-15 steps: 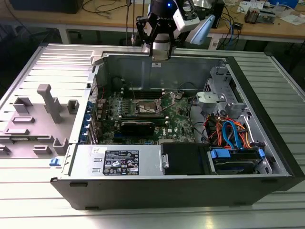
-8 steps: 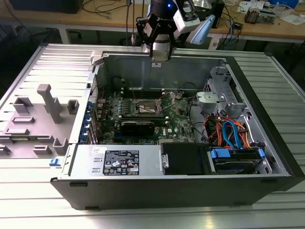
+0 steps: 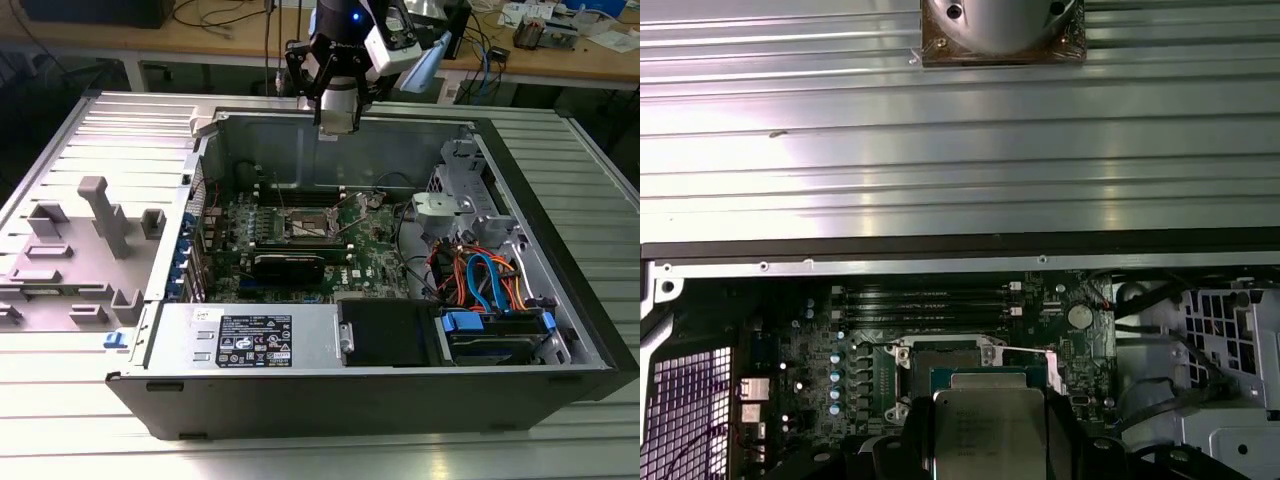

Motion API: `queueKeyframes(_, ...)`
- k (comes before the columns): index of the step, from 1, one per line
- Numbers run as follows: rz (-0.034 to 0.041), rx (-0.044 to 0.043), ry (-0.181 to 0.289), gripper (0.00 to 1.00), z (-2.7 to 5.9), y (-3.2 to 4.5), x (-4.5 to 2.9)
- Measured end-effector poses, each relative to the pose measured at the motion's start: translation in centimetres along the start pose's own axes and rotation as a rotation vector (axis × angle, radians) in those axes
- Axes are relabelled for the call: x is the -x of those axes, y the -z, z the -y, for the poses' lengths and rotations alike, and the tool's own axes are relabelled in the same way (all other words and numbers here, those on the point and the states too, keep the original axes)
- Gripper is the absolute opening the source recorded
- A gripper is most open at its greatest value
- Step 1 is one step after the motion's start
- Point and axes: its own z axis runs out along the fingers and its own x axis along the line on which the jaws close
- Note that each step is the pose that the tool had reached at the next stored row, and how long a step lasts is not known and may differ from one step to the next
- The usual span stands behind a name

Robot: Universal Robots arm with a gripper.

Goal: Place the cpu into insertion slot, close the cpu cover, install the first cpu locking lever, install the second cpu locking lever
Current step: 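Place the cpu into insertion slot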

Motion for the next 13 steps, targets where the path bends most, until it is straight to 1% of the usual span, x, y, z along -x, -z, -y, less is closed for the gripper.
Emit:
queueKeyframes(8,0.0,0.0,0.0,0.55,0.83,-0.08,0.02)
queueKeyframes(13,0.0,0.0,0.0,0.55,0.9,-0.09,0.02)
